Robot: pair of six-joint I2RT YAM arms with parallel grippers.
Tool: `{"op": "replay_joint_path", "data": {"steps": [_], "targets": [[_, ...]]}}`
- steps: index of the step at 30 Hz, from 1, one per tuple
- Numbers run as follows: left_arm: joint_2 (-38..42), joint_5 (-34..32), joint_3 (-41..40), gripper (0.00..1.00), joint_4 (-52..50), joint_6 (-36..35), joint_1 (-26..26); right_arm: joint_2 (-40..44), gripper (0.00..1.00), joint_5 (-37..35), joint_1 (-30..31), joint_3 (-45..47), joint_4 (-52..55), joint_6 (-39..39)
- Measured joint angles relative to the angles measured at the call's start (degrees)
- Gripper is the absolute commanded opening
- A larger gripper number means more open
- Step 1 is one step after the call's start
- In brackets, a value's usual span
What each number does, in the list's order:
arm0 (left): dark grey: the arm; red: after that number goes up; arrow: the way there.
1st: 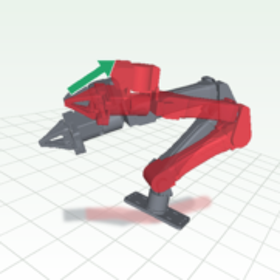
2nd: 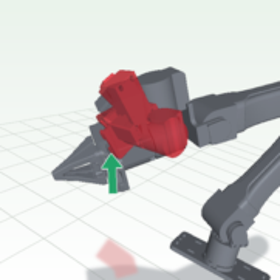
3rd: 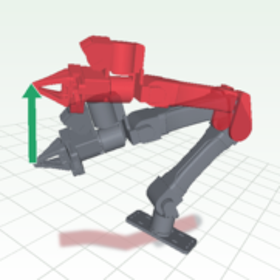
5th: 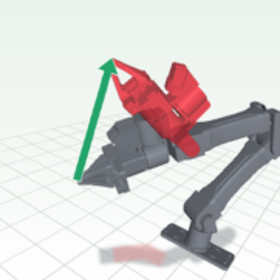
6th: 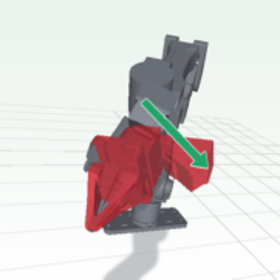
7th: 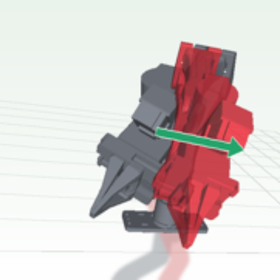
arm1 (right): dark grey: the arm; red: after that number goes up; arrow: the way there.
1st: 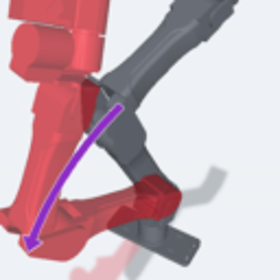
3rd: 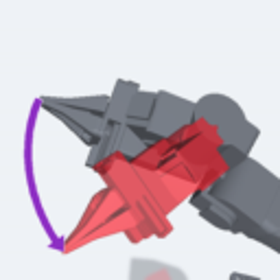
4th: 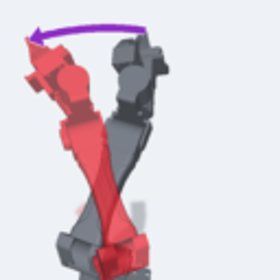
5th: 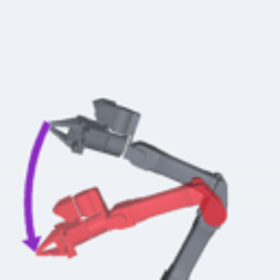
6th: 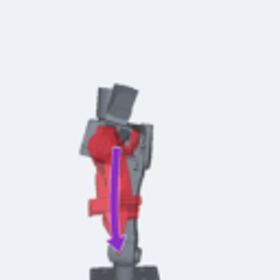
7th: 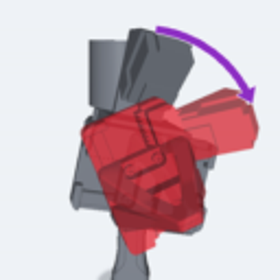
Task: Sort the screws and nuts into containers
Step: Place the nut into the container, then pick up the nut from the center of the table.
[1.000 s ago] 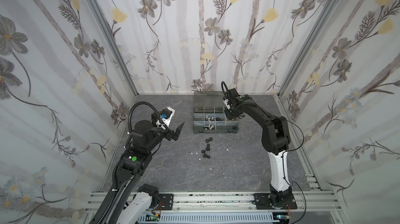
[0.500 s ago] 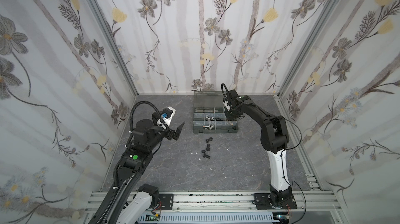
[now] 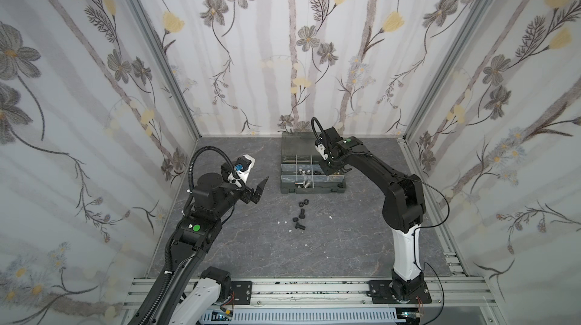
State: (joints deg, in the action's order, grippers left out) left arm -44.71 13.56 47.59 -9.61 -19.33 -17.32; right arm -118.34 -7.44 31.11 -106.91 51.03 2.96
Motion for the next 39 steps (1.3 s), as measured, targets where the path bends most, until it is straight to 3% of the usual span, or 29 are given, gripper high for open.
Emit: {"op": "replay_joint_path", "data": {"steps": [7, 16, 39], "targets": [[0.3, 0.1, 0.1, 1.0, 0.0, 0.0, 0.0, 2.6, 0.36, 1.8, 7.1, 6.1, 0.6, -5.7], [1.2, 0.2, 0.1, 1.0, 0.0, 0.0, 0.0, 0.9, 0.36, 2.6, 11.3, 10.0, -0.1, -9.2], [1.2, 0.1, 0.1, 1.0, 0.0, 0.0, 0.0, -7.2, 0.44, 2.3, 13.4, 8.9, -3.6, -8.5]]}}
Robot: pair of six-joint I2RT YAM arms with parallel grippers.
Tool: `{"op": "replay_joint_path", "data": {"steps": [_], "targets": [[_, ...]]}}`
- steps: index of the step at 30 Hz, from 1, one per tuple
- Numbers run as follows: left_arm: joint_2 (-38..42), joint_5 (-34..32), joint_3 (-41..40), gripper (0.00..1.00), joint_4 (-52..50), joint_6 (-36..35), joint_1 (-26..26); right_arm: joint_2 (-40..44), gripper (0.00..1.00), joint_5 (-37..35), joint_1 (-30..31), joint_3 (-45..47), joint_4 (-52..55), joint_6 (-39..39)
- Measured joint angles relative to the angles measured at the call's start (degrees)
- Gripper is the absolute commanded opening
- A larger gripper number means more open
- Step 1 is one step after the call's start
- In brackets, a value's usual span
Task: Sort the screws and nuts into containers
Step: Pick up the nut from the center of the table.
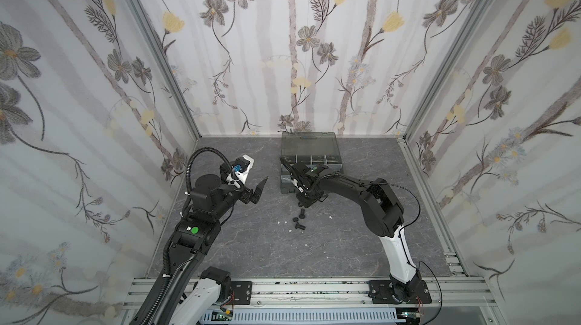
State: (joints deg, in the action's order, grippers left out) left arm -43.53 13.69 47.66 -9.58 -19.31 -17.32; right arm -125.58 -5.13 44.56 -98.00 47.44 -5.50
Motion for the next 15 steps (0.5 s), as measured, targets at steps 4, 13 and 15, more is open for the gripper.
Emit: {"op": "replay_joint_path", "data": {"steps": [4, 13, 15], "targets": [[0.0, 0.0, 0.0, 1.0, 0.0, 0.0, 0.0, -0.8, 0.41, -0.4, -0.1, 0.0, -0.2, 0.1], [-0.1, 0.0, 0.0, 1.0, 0.0, 0.0, 0.0, -1.1, 0.34, 0.1, -0.4, -0.2, -0.9, 0.6], [-0.1, 0.0, 0.0, 1.0, 0.0, 0.0, 0.0, -1.1, 0.31, 0.4, -0.4, -0.2, -1.0, 0.6]]}}
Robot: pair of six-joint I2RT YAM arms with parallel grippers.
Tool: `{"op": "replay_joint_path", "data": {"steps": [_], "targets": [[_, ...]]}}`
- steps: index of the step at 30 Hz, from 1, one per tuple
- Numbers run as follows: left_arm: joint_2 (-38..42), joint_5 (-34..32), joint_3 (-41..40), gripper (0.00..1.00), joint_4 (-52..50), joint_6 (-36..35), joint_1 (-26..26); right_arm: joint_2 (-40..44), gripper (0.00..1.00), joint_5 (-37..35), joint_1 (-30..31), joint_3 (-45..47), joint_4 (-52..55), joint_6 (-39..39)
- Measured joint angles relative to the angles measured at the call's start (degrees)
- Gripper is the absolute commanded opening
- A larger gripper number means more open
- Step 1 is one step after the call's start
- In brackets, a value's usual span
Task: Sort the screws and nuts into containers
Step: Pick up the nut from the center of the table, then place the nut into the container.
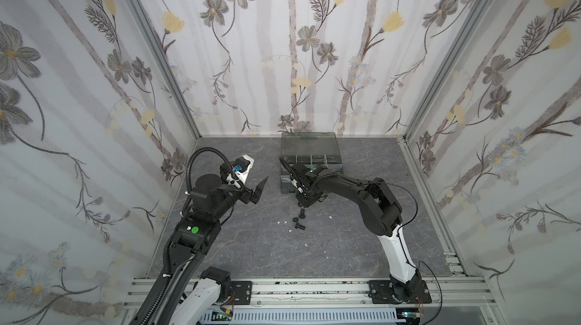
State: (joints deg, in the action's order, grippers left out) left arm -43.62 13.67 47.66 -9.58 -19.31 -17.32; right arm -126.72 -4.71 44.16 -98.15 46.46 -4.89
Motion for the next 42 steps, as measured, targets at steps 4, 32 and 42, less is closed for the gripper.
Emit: {"op": "replay_joint_path", "data": {"steps": [4, 32, 42], "targets": [[-0.2, 0.0, 0.0, 1.0, 0.0, 0.0, 0.0, 0.0, 0.27, 0.1, -0.2, 0.0, -0.5, 0.0], [-0.4, 0.0, 0.0, 1.0, 0.0, 0.0, 0.0, 7.2, 0.17, -0.4, -3.9, -3.3, 3.9, 1.6], [-0.2, -0.1, 0.0, 1.0, 0.0, 0.0, 0.0, 1.9, 0.17, -4.6, -10.5, -17.5, 8.1, 5.6]]}}
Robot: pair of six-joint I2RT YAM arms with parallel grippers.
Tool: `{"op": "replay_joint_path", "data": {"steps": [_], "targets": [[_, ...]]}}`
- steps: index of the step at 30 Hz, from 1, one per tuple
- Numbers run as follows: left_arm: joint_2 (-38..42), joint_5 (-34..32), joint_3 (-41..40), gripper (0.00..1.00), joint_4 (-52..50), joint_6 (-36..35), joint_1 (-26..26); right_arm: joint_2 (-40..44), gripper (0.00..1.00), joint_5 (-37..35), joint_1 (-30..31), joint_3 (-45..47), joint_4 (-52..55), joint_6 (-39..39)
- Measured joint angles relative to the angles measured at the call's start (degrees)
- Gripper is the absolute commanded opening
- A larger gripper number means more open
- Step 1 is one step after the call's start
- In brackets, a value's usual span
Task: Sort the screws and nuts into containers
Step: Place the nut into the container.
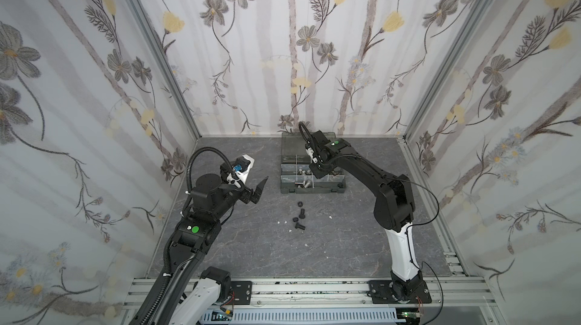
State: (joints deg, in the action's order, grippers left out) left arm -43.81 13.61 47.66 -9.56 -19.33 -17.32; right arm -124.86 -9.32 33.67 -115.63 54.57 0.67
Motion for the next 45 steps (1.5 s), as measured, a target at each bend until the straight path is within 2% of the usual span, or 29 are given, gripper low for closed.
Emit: {"op": "replay_joint_path", "data": {"steps": [7, 19, 27, 35, 45], "targets": [[0.0, -0.1, 0.0, 1.0, 0.0, 0.0, 0.0, -6.4, 0.18, -1.3, -1.8, -7.4, 0.9, 1.5], [-0.8, -0.1, 0.0, 1.0, 0.0, 0.0, 0.0, -11.1, 0.21, -0.6, -2.8, -8.0, -0.6, 1.9], [-1.1, -0.1, 0.0, 1.0, 0.0, -0.2, 0.0, -11.4, 0.25, 1.1, -2.7, -8.0, -0.9, 2.0], [-1.5, -0.1, 0.0, 1.0, 0.0, -0.2, 0.0, -11.4, 0.34, 1.5, -2.7, -8.0, -0.9, 2.0], [-1.6, -0.1, 0.1, 1.0, 0.0, -0.2, 0.0, -7.9, 0.33, 1.5, -1.6, -8.0, -0.7, 1.9]]}}
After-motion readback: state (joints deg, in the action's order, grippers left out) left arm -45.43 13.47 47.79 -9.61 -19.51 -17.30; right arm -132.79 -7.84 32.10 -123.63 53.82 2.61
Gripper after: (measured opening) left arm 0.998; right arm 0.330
